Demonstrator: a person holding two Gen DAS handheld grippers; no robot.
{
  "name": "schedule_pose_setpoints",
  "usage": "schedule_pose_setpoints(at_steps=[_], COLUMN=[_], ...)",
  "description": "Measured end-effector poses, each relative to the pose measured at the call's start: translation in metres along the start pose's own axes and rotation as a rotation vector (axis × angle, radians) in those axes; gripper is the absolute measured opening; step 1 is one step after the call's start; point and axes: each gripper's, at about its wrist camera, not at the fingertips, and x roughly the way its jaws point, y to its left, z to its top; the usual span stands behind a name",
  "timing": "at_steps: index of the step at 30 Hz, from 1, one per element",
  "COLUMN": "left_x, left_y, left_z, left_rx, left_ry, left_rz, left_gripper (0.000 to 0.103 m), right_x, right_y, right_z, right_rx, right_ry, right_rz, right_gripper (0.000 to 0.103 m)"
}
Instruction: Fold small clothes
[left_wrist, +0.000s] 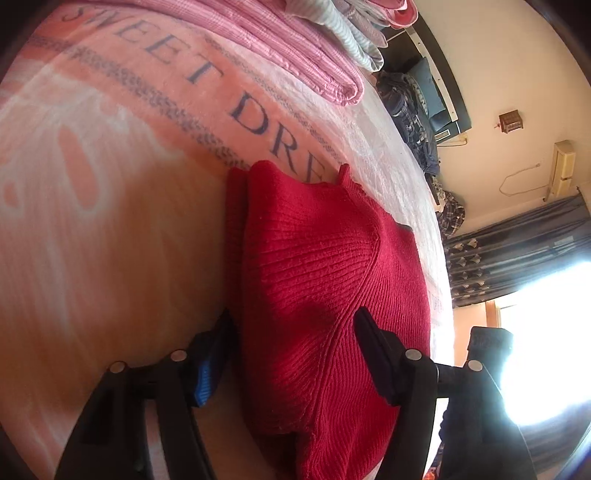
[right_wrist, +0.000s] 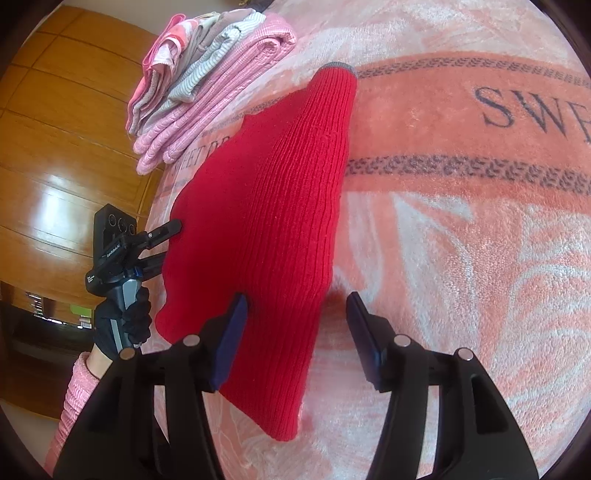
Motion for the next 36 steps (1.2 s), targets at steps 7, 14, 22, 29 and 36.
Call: schedule_pose_setpoints(at_steps=[7,14,22,29,36], left_x=[0.026,0.039,0.036,0.033,0.055], left_y=[-0.017,-0.030,-0.016,-0.059,-0.125], left_z=[0.001,0.000,-0.007,-0.027,-0.092], left_rx=[0.034,0.001,-0.018,0.021,0.104], left_ry=[0.110,0.124,0.094,0.099,0.171], left_rz=[-0.079,-0.177,-0.184,-0.279,-0.335], left_gripper=[0.069,0.065,0.028,0.027,0.027], right_x=[0.007,0.019,0.009,-0.045,-0.124], right_y=[0.000,-0.003,0.000,0.020,0.002], right_z=[0.008,0.017,0.015,-0.001,-0.078], right_rx=[0.002,0.057,0.050,-0.012,-0.061], right_ry=[0.003,-0.008,-0.030,-0.031,-0.012], right_rz=[0.031,0.116,0.149,0.127,0.010], right_gripper=[0.058,0.060,0.034,0.032,0.032])
